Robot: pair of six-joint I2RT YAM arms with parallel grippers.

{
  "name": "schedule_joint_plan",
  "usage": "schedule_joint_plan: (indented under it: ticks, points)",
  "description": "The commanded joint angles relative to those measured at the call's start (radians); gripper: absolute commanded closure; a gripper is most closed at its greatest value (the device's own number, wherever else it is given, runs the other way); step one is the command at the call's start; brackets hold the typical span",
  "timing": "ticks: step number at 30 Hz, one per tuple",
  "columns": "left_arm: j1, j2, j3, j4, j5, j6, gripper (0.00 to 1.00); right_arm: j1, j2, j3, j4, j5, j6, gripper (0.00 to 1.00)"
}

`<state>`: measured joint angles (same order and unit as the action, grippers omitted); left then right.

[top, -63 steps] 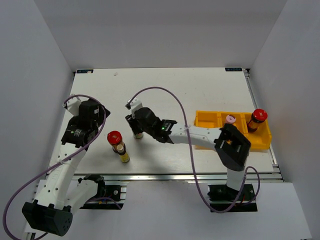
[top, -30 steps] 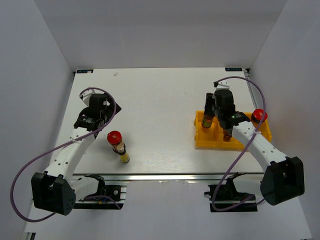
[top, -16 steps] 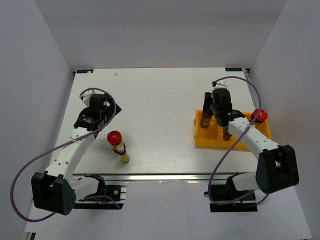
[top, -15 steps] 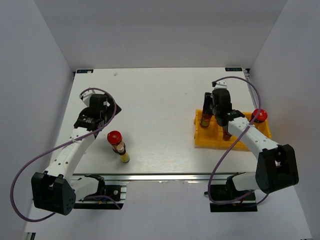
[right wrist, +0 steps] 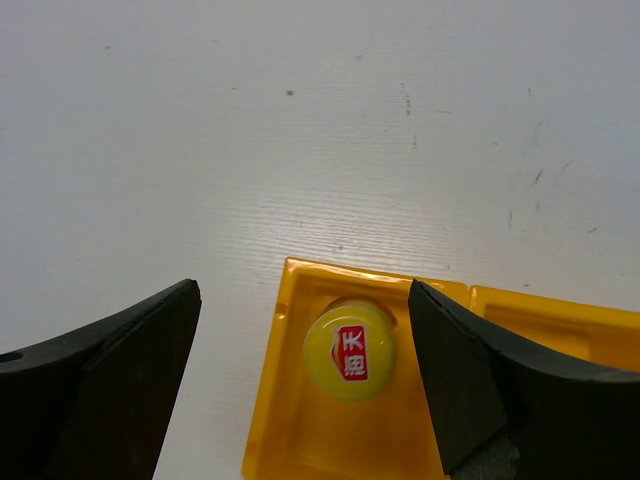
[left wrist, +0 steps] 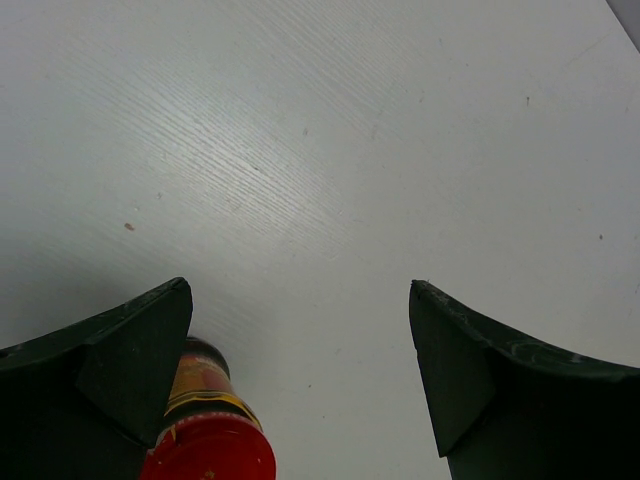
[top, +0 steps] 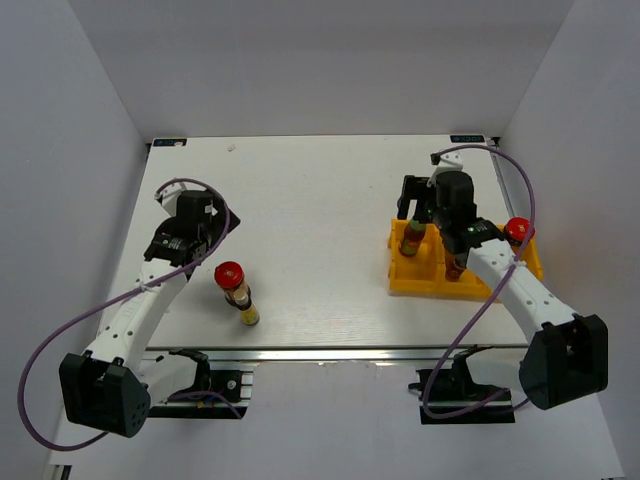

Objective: Organize the condiment bottles

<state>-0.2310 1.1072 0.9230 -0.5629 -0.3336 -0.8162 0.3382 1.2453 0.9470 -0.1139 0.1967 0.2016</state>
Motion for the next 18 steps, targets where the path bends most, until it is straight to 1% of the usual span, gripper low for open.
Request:
schedule_joint_plan:
  ticks: [1,2,3,5,6,8,9,11,12,14,15,16,18]
  points:
    - [0.002,-0.033,0.043,-0.076,-0.06,-0.03,0.02,0.031,-0.069,0.05,-0.03,-0.118,-0.013,0.11]
    - [0.004,-0.032,0.054,-0.097,-0.08,-0.05,0.02,0.054,-0.079,0.053,-0.027,-0.105,-0.019,0.11]
    - [0.004,-0.024,0.075,-0.124,-0.114,-0.061,0.02,0.117,-0.083,0.064,-0.029,-0.086,-0.031,0.11]
    - [0.002,-0.017,0.088,-0.181,-0.148,-0.086,0.02,0.186,-0.07,0.091,-0.052,-0.048,-0.063,0.1]
    - [0.002,-0.015,0.089,-0.192,-0.165,-0.093,0.02,0.256,-0.041,0.122,-0.058,-0.052,-0.071,0.11]
    - [0.004,-0.014,0.093,-0.212,-0.173,-0.11,0.02,0.327,-0.003,0.153,-0.055,-0.104,-0.085,0.11]
    - [0.004,-0.015,0.093,-0.224,-0.183,-0.116,0.02,0.393,0.041,0.179,-0.046,-0.155,-0.09,0.11]
    - [0.004,-0.024,0.097,-0.248,-0.2,-0.144,0.02,0.452,0.094,0.205,-0.001,-0.186,-0.096,0.11]
    - [0.004,-0.03,0.1,-0.279,-0.229,-0.155,0.02,0.503,0.158,0.223,0.003,-0.187,-0.097,0.11]
    - [0.004,-0.049,0.106,-0.305,-0.263,-0.182,0.02,0.56,0.228,0.312,-0.016,-0.187,-0.105,0.11]
    - [0.005,-0.056,0.106,-0.318,-0.278,-0.185,0.02,0.612,0.299,0.343,-0.021,-0.187,-0.108,0.11]
    - [0.005,-0.063,0.105,-0.327,-0.295,-0.19,0.02,0.639,0.334,0.372,-0.024,-0.218,-0.116,0.11]
    - [0.007,-0.076,0.105,-0.339,-0.298,-0.207,0.02,0.7,0.414,0.447,-0.035,-0.227,-0.12,0.11]
